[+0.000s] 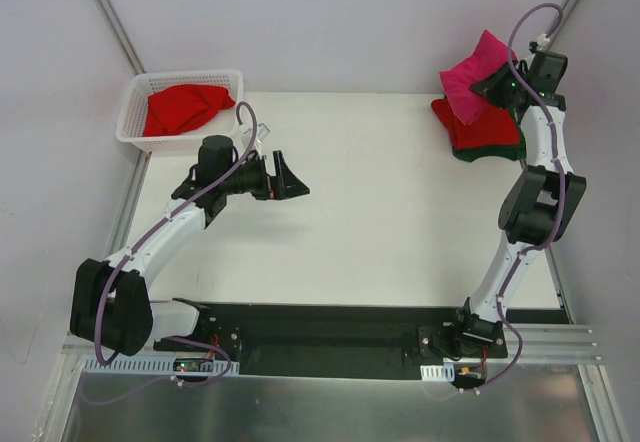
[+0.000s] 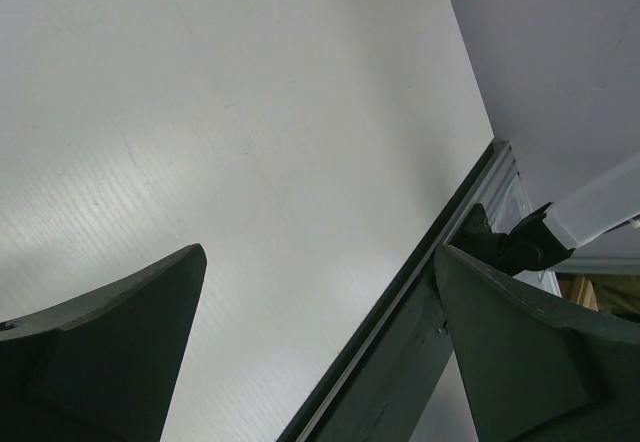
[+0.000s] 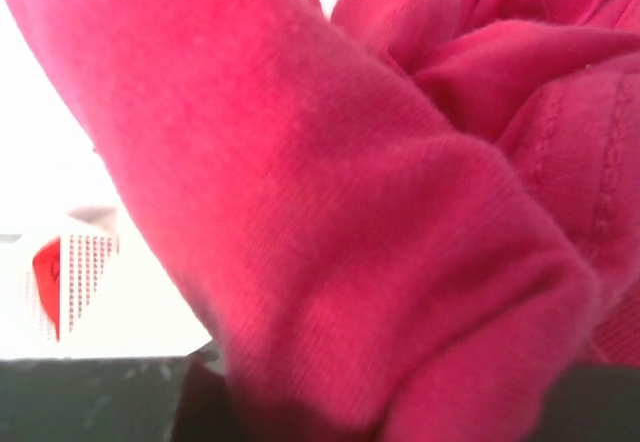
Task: Fold and stack the t-shirts
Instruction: Put the neatly folded tshirt into the corner of the board with the right arm
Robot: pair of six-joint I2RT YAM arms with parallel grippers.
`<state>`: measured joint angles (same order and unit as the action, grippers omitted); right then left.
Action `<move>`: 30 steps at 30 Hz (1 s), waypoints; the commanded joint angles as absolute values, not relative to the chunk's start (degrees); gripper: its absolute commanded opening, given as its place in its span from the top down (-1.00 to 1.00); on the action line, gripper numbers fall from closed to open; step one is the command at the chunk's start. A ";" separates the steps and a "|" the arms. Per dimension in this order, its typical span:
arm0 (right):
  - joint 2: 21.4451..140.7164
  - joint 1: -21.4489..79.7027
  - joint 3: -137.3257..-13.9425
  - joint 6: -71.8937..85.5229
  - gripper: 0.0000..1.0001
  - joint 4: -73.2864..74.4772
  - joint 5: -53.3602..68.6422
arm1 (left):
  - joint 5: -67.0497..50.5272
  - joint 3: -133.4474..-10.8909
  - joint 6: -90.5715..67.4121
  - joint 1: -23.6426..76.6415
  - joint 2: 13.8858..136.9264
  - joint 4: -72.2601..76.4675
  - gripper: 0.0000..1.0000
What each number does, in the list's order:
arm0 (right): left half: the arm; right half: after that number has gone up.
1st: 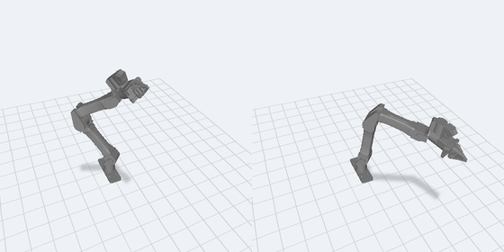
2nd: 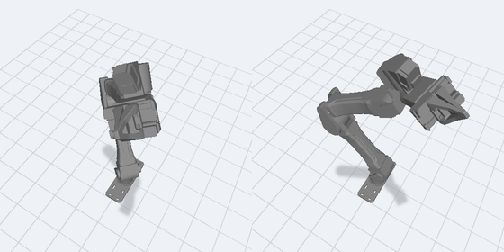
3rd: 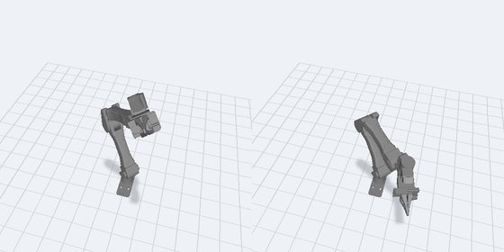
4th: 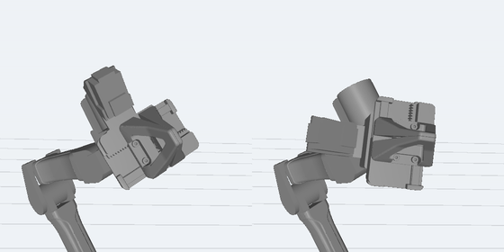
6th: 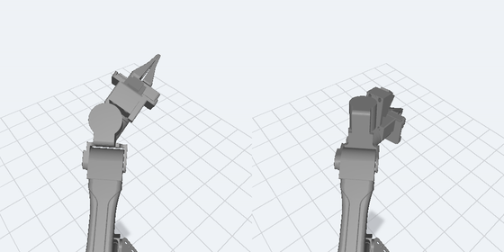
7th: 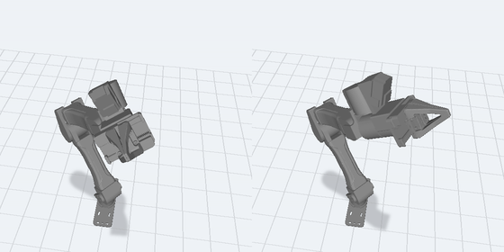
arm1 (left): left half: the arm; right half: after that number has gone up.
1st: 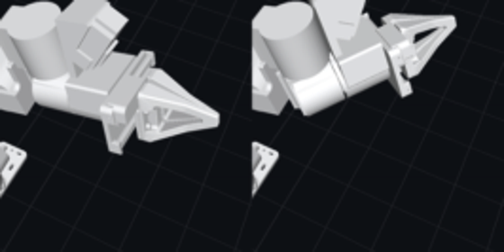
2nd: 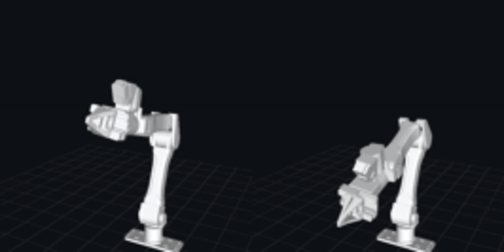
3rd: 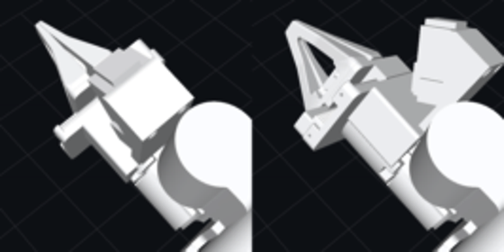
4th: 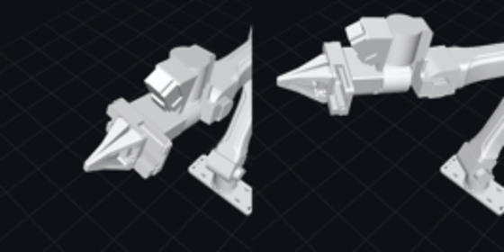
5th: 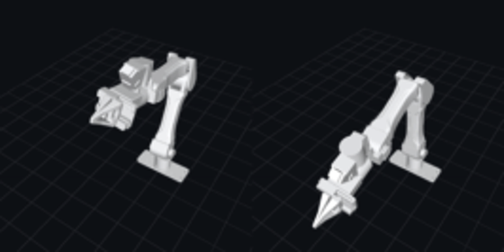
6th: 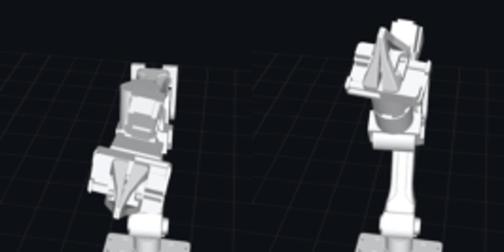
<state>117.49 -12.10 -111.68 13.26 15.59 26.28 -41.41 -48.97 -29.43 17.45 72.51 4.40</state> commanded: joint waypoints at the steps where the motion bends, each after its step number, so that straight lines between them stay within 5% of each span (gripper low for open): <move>1: 119.44 -15.37 -115.58 15.21 0.99 12.14 29.53 | -41.75 -48.52 -29.62 16.44 72.07 6.68 -0.99; 30: 128.94 -20.04 -112.07 18.54 0.99 3.96 32.34 | -43.15 -49.83 -29.97 14.77 78.57 8.88 -0.97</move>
